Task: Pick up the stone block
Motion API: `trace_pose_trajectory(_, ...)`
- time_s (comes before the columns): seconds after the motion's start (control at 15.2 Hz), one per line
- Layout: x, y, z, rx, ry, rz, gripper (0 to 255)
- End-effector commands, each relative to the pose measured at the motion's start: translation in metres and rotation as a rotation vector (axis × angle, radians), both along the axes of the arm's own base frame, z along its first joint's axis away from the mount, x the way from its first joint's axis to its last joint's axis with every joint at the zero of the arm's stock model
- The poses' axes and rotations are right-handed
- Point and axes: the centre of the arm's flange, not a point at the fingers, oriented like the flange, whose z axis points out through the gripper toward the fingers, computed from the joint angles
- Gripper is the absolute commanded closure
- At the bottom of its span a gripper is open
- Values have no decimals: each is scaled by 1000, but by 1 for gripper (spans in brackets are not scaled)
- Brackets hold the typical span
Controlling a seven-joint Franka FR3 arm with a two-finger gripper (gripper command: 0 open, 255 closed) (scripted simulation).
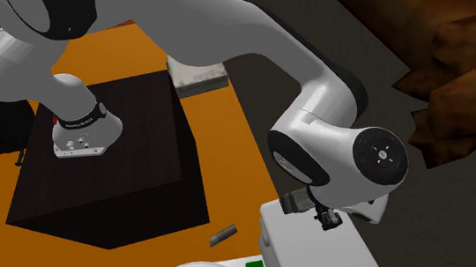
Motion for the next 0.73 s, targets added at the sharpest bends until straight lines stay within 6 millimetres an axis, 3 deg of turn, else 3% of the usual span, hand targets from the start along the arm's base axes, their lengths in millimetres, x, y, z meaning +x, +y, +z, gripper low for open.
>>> trace_pose_trajectory(0.0, 0, 0, -7, 0, 0, 0, 0)
trace_pose_trajectory(0.07, 0, 0, -7, 0, 0, 0, 0)
trace_pose_trajectory(0.13, 0, 0, -6, 0, 0, 0, 255)
trace_pose_trajectory(0.66, 0, 1, -7, 0, 0, 0, 255)
